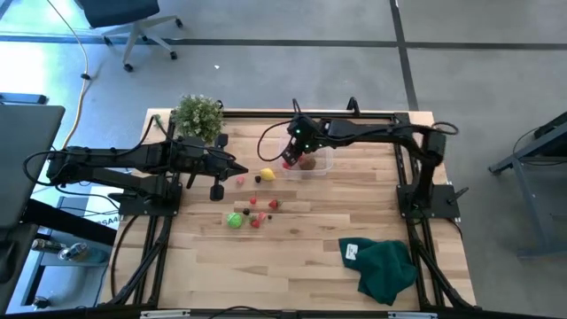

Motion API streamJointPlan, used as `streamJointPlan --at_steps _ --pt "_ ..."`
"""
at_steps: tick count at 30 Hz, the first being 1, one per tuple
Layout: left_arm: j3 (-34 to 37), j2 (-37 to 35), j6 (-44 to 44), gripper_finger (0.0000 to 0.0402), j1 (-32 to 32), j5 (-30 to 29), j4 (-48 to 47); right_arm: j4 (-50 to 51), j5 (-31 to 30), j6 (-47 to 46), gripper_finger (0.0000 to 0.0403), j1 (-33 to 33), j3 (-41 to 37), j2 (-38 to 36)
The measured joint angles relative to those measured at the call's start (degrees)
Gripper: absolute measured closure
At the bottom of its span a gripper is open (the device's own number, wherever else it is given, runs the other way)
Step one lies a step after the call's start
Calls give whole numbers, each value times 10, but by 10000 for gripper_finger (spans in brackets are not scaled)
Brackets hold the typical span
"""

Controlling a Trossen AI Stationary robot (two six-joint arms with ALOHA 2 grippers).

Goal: Pick and placing Produce into tupperware
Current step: Put the red strawberry into the transparent bin

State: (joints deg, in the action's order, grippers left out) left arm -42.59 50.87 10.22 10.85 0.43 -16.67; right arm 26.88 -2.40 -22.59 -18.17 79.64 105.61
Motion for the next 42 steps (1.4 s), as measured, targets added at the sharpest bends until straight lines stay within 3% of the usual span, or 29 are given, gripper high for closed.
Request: streamJointPlan --at_steps 11,14,19,24,31,42 --pt "0 0 0 396 0 0 0 -43 -21 82 224 125 -16 -135" --pt "0 0 0 396 0 0 0 -139 -31 81 225 160 -96 -159" --pt "0 0 0 396 0 0 0 -392 -37 82 230 214 -269 -165" --pt "0 0 0 396 0 0 -1 -548 -41 113 229 242 -352 -136" --pt "0 0 0 396 0 0 -2 -568 -40 200 229 250 -331 -63" --pt "0 0 0 396 0 0 -2 -497 -31 201 229 238 -236 62"
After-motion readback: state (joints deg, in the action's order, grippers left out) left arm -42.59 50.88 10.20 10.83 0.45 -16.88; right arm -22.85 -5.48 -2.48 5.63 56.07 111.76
